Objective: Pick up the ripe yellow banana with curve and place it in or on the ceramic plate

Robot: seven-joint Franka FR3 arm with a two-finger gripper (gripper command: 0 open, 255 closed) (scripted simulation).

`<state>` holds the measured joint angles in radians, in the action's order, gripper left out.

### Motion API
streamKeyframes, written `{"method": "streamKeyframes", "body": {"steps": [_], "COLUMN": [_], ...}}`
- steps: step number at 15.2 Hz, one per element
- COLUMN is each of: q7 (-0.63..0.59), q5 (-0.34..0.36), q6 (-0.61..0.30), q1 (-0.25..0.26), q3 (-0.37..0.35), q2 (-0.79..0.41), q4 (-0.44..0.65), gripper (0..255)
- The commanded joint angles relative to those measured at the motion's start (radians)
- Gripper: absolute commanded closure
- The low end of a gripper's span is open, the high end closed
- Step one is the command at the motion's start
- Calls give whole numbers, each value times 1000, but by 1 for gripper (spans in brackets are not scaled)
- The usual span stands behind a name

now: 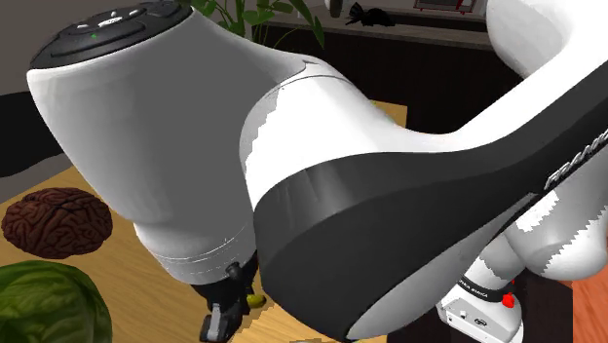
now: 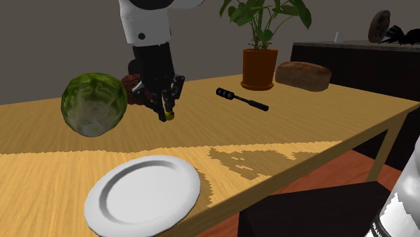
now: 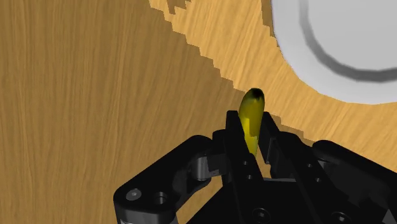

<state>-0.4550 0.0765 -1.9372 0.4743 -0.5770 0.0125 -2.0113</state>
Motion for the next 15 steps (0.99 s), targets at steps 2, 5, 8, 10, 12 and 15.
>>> {"method": "streamKeyframes", "body": {"steps": [2,5,8,10,12,15], "q7": [-52,-105,-163,-204,-233,-244], "q5": [-27,-55,-79,-93,-97,-87], "q6": [-2,-1,2,5,-6,-46], "q1": [31,64,97,120,134,133], "q3": [-32,-65,-100,-125,-143,-149], "q2": [37,70,95,106,106,89], "q4": [-36,-65,-84,-91,-102,-129], "gripper": [255,255,255,255,255,255]}}
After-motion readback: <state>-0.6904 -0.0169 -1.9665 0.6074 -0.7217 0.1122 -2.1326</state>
